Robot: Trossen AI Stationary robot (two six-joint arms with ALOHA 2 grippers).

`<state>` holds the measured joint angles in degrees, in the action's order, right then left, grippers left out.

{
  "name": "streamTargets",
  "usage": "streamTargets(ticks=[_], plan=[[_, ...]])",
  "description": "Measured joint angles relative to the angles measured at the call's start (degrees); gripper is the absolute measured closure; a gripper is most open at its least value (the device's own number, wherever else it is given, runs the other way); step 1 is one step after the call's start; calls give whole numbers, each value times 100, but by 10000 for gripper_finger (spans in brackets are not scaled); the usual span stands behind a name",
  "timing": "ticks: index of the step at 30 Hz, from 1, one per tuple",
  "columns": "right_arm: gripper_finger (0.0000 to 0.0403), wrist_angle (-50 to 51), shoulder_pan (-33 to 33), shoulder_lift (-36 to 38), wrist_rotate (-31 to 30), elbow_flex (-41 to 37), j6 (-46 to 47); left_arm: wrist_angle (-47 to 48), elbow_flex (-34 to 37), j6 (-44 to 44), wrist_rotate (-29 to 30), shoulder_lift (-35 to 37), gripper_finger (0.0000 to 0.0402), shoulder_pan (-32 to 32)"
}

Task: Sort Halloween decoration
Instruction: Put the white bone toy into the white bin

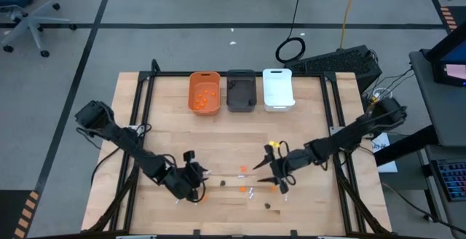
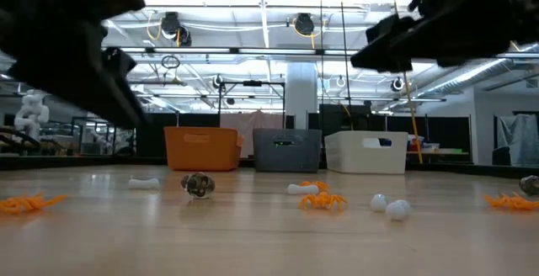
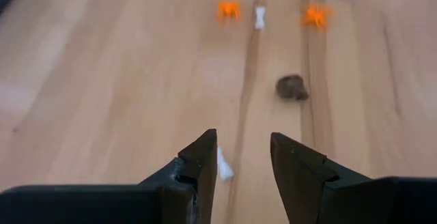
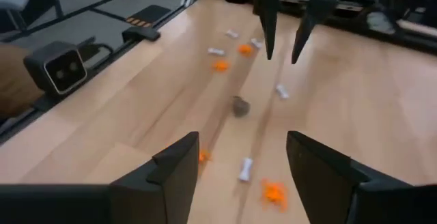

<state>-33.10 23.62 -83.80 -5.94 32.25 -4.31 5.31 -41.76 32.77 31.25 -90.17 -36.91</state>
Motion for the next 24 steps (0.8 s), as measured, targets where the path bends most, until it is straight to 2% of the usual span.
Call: streamTargets(ticks=[8, 14, 24], plan=[[200, -884, 89, -711, -4, 0, 64, 131, 4, 249, -144, -687, 275, 25], [200, -909, 87, -698, -5, 0, 166, 50, -9, 438, -195, -903, 320, 18], [200, -890, 87, -687, -5, 0, 170, -495, -64, 116, -564, -936, 380, 95]])
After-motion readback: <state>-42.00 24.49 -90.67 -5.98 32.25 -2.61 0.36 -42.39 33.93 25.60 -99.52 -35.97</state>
